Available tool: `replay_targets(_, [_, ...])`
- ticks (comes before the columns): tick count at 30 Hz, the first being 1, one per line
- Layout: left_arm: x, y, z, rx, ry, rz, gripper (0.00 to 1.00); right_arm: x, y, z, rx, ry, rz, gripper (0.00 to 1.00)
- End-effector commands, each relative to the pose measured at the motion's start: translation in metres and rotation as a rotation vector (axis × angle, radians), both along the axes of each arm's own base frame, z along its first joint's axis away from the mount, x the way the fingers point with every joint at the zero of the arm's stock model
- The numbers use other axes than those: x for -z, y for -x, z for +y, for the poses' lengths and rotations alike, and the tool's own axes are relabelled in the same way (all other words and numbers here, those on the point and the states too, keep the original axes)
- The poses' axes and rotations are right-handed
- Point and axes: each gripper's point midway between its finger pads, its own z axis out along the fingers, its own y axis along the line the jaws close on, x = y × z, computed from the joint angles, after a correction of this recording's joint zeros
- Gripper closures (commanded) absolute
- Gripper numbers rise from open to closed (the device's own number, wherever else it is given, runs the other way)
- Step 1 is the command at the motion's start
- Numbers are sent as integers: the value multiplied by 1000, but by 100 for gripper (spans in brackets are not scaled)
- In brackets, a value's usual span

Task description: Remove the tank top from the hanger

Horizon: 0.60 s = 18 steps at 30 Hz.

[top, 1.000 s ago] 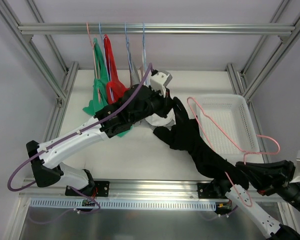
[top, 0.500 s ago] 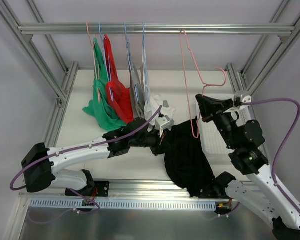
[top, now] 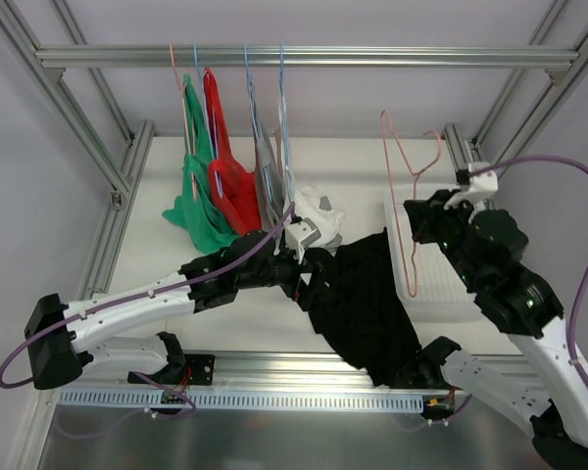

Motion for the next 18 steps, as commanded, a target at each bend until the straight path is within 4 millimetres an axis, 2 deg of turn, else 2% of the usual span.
replay_targets(1, [-28, 4, 11, -2, 45, -60, 1, -37, -23, 3, 45, 49, -11, 100])
replay_targets(2, [-30, 7, 15, -1, 52, -63, 1, -31, -44, 14, 47, 96, 31, 100])
replay_targets(4, [-29, 9, 20, -9, 49, -57, 1, -44, -64, 26, 24, 99, 43, 100])
replay_targets(5, [-28, 10, 25, -23, 51, -55, 1, -58, -88, 30, 41, 93, 48, 100])
replay_targets(7, [-22, 12, 32, -39, 36, -44, 1, -69, -110, 29, 51, 83, 55, 100])
replay_targets(8, [-24, 12, 36, -49, 43, -46, 1, -98, -115, 29, 56, 56, 8, 100])
replay_targets(9, [-22, 11, 40, -66, 40, -43, 1, -86, -137, 39, 53, 79, 49, 100])
replay_targets(10, [-20, 12, 42, -73, 35, -38, 1, -85, -143, 42, 40, 91, 68, 100])
replay_targets(11, [-18, 13, 46, -79, 37, -38, 1, -108, -149, 38, 50, 71, 30, 100])
replay_targets(12, [-15, 13, 48, -88, 30, -36, 1, -93, -168, 46, 46, 80, 77, 100])
replay_targets(13, [-11, 13, 51, -93, 22, -32, 1, -89, -177, 41, 54, 80, 102, 100])
replay_targets(15, [-10, 14, 52, -93, 20, -26, 1, -91, -189, 39, 62, 57, 105, 100])
replay_targets(18, [-7, 15, 51, -91, 10, -17, 1, -73, -204, 40, 44, 17, 166, 100])
